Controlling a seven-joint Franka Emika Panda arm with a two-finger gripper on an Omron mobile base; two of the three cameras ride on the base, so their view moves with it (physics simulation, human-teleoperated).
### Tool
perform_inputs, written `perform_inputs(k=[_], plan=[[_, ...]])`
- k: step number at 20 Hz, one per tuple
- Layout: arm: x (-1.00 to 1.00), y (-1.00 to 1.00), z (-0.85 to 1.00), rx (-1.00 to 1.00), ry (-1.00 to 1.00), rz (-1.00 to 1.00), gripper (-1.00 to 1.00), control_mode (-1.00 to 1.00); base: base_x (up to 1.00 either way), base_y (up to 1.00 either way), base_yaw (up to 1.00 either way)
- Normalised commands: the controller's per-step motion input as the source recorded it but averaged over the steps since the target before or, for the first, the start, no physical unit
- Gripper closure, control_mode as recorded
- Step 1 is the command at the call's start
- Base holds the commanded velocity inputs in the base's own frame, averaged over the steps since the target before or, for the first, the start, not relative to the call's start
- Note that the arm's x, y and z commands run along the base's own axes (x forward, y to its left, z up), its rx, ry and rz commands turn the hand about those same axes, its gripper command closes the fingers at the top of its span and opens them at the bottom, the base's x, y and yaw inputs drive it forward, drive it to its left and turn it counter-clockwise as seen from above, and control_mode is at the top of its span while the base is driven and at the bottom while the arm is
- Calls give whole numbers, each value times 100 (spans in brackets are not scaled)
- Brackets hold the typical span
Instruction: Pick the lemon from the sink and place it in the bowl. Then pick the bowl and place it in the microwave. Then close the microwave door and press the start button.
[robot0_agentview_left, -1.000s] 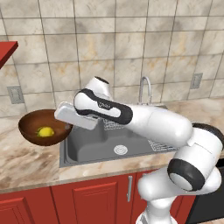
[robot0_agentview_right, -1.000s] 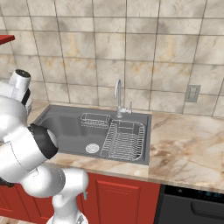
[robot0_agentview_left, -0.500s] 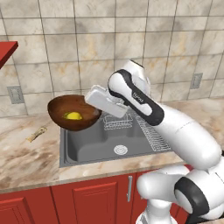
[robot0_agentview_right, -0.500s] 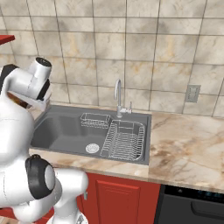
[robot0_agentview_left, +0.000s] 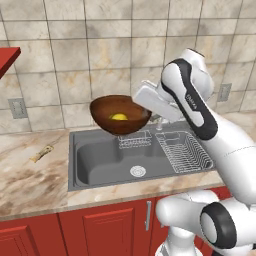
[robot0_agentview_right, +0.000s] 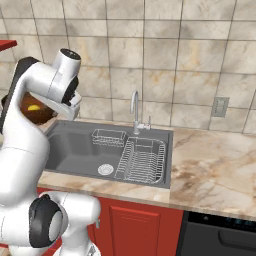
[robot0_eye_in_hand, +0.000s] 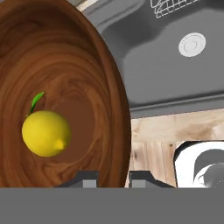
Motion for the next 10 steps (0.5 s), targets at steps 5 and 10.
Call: perform_inputs(k=[5, 10], plan=[[-23, -66, -5, -1, 9, -38, 100, -100, 0, 0, 0], [-18, -39, -32, 0, -1, -34, 100, -100, 0, 0, 0]])
